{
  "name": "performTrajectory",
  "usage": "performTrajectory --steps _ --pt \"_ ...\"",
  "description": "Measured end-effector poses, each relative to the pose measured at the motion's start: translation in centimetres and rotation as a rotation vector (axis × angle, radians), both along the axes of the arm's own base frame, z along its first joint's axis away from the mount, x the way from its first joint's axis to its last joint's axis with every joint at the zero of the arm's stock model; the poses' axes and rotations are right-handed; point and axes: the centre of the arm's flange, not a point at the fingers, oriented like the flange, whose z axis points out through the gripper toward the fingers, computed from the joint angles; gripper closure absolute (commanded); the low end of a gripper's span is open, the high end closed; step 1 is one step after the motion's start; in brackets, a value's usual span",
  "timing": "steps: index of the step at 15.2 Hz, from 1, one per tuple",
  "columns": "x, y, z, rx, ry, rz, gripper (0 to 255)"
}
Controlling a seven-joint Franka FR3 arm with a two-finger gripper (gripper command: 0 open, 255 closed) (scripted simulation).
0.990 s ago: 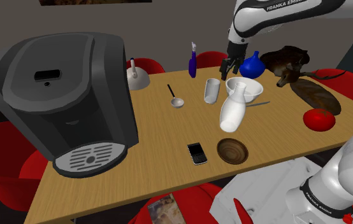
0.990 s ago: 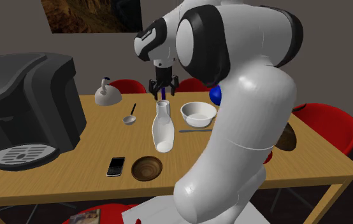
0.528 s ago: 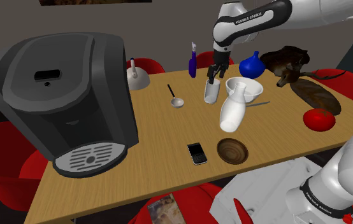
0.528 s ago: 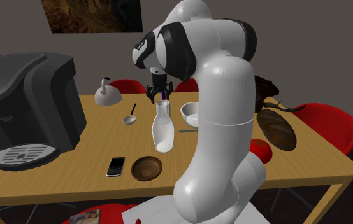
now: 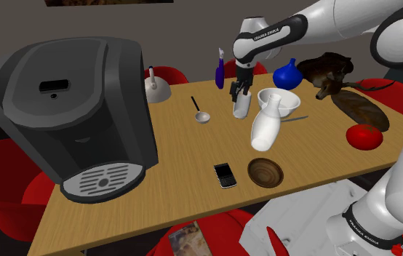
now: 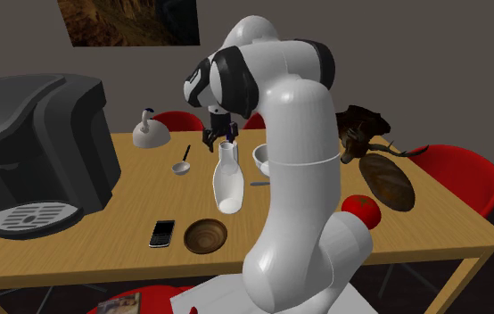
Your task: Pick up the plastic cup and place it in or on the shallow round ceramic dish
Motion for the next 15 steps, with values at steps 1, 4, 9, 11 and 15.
performTrajectory --steps 1,4,9,11,15 --pt "0.0 0.0 -0.5 0.000 0.000 0.000 0" --pt "0.0 0.0 -1.8 0.000 0.000 0.000 0" --pt "0.0 0.1 -1.9 0.000 0.000 0.000 0" --pt "0.0 0.1 -1.9 0.000 0.000 0.000 255" --pt "0.0 0.1 -1.9 0.000 -0.001 0.000 255"
